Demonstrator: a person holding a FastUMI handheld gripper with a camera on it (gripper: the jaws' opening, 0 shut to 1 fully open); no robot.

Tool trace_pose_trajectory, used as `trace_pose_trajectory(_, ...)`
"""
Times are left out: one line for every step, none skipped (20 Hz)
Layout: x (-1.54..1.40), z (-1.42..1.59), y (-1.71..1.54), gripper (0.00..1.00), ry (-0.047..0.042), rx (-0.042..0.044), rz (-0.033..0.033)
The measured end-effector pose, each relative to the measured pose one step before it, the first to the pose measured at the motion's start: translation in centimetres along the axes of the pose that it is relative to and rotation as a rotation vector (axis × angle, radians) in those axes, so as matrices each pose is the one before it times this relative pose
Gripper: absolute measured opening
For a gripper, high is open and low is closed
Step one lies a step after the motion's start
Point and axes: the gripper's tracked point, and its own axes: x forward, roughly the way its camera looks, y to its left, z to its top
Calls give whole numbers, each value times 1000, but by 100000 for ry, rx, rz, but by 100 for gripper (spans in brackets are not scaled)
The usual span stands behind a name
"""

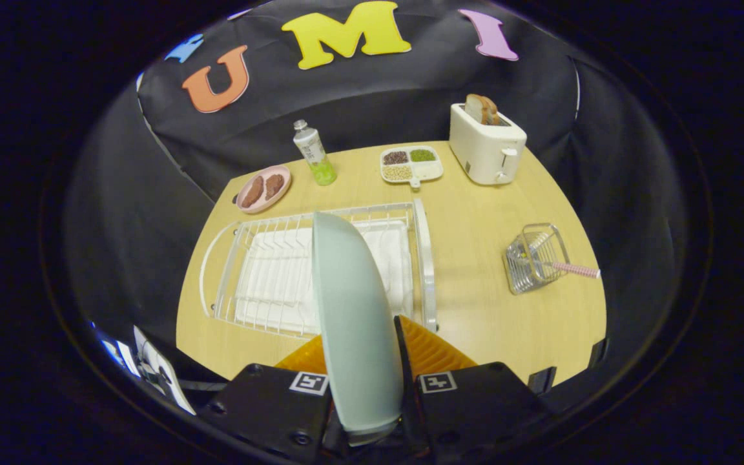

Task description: Take the plate from the dish rack, then take the spoon from the basket and place it into the plate.

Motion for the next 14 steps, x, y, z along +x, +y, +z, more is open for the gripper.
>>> trace_pose_trajectory(-77,-1674,-381,36,-176,1695,1969)
trace_pose_trajectory(143,-1638,-576,36,-417,1949,1032)
trace_pose_trajectory(312,-1972,-703,36,506,2626,553)
trace_pose_trajectory(367,-1576,-437,36,1458,2314,918)
trace_pose_trajectory(616,-1878,-333,36,2376,2853,1772)
trace_pose_trajectory(654,-1502,-384,36,2718,2676,1530)
trace_pose_trajectory(684,-1370,-353,36,2766,2274,1349)
trace_pose_trajectory(821,-1202,-290,36,2790,3174,1657)
trace_pose_trajectory(742,-743,-311,36,2041,3574,1058)
trace_pose_trajectory(733,-567,-285,36,1977,3272,675)
trace_pose_trajectory(601,-334,-51,36,1382,1835,702)
trace_pose_trajectory(624,-46,22,36,770,1045,854)
trace_pose_trajectory(424,19,-152,36,654,611,323)
trace_pose_trajectory(497,143,-57,36,655,400,361)
